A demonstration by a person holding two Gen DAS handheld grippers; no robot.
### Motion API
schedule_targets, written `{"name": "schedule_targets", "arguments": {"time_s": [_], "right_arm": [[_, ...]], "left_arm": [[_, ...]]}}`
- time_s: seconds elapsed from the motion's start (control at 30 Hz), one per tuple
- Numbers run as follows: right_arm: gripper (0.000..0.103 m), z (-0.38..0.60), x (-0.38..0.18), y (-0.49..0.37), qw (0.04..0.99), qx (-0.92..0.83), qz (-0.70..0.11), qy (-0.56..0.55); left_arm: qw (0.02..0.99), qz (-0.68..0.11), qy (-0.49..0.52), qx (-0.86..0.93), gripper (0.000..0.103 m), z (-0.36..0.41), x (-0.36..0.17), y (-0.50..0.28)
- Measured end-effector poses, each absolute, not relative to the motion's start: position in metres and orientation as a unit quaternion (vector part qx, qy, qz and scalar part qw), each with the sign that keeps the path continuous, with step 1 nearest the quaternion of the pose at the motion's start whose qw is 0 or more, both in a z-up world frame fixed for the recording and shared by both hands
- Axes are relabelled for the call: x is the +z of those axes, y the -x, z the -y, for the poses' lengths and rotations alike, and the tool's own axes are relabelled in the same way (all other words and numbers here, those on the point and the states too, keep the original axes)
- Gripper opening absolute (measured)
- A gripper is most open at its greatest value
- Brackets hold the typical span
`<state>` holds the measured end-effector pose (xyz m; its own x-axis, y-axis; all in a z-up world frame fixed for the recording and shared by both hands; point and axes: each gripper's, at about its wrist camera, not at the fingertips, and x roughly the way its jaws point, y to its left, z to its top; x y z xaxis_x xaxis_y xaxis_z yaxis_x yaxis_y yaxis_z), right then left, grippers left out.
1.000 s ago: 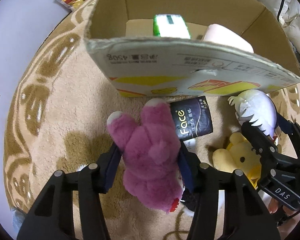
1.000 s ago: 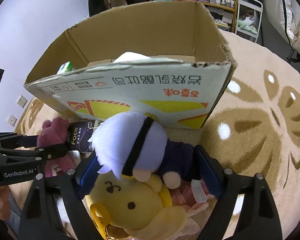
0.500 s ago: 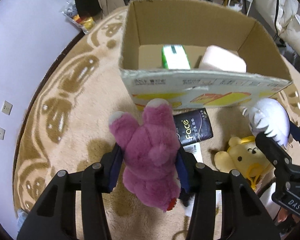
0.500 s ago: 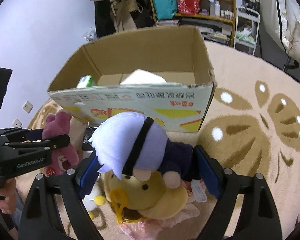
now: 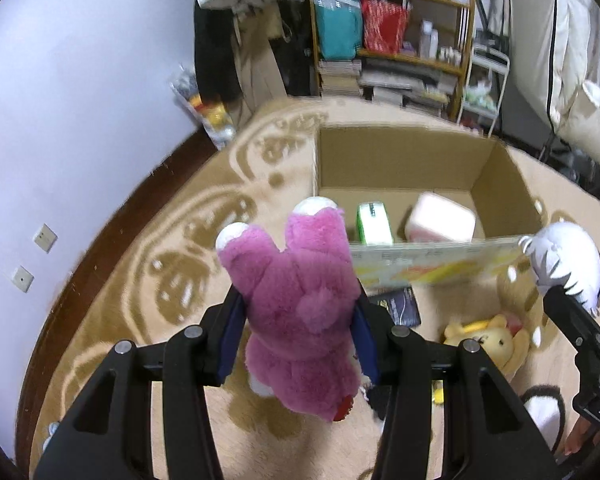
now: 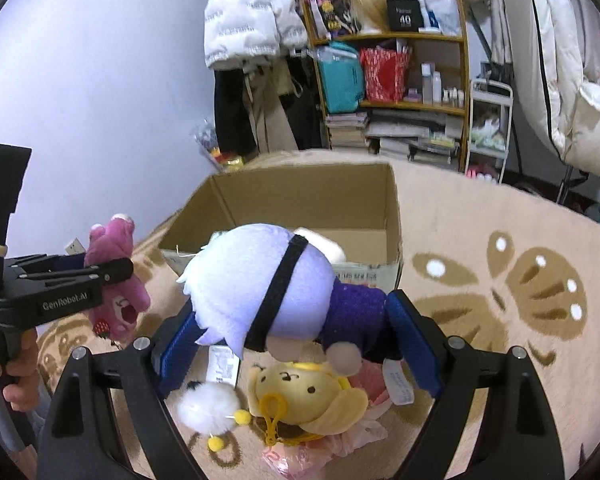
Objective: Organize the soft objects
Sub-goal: 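Lift pink bear and white-haired doll and carry them over the box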
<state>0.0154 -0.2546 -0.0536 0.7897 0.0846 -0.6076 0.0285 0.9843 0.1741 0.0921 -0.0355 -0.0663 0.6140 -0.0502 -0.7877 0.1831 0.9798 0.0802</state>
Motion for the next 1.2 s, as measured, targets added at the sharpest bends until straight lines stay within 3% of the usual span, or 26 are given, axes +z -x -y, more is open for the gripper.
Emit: {"name": "schedule_targets", "arguments": {"time_s": [0.57,1.2], "right_arm": [[0.092,0.268,-0.019,-0.020,0.962,0.013,-0.257,-0.086],[0.092,0.285,-0.020,-0.076,0.963,0.018,-0.258,-0.080]], "left_arm": [[0.944,-0.314,-0.077,-0.071,0.047,0.033,0.006,-0.093],[0.947,-0.291,-0.106,-0.082,0.048,0.069,0.000,-0.144]]}}
